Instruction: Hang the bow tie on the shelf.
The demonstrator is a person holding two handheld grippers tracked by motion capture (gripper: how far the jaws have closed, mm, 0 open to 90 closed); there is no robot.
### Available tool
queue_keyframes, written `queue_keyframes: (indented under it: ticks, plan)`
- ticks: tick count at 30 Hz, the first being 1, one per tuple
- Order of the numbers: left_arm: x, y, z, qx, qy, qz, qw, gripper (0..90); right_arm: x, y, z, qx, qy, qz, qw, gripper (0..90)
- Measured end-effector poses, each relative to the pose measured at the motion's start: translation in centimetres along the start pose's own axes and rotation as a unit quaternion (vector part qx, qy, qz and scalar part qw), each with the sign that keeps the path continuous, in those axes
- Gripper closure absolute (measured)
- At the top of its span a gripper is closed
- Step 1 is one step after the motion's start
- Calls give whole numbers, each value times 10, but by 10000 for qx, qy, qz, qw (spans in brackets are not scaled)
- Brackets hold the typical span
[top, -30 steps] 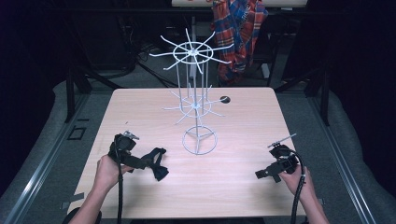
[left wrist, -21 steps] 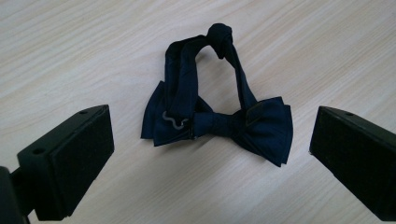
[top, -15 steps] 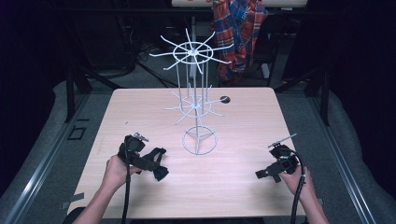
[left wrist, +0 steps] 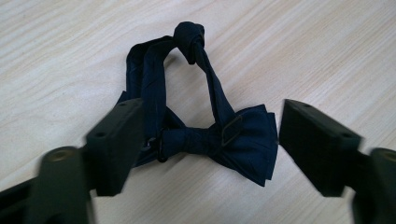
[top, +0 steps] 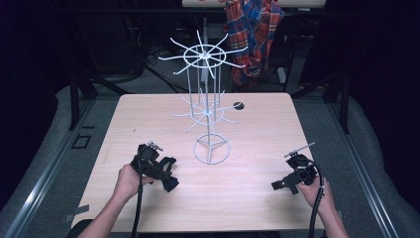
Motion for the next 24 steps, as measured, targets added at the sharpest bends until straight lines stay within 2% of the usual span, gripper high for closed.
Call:
queue_keyframes:
  ticks: [2,5,9,12,13,17,24]
  plan:
    - [2,-1,1,19,35,-55,10000,365,0,0,-1,25,36,-3,10000,88]
    - [5,-3,3,108,109,-23,9999,458,0,-1,-1,43,31,-10,10000,88]
    - [11,-5,6,66,222,15,9997,562,0,-1,-1,10,74,-21,10000,88]
    - [14,-6,6,69,328,-6,9994,612,0,0,-1,29,13,35,10000,88]
    - [15,-6,6,75,359,-18,9993,628,2,1,0,129,-116,37,9998,88]
    - [17,-7,6,95,446,-5,9990,700,-1,-1,-2,-23,79,-5,10000,88]
    - [19,-6,4,109,508,-59,9986,782,0,1,-2,2,44,41,10000,88]
Point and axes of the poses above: each handheld gripper's, and its own axes: x roughly forward along the jaws, z roughly out of its top, y roughly to its left, the point moved 6 cm from there along x, roughly forward along the jaws, and after that the axes turned 8 degrees about y, right-handed, at the moved point
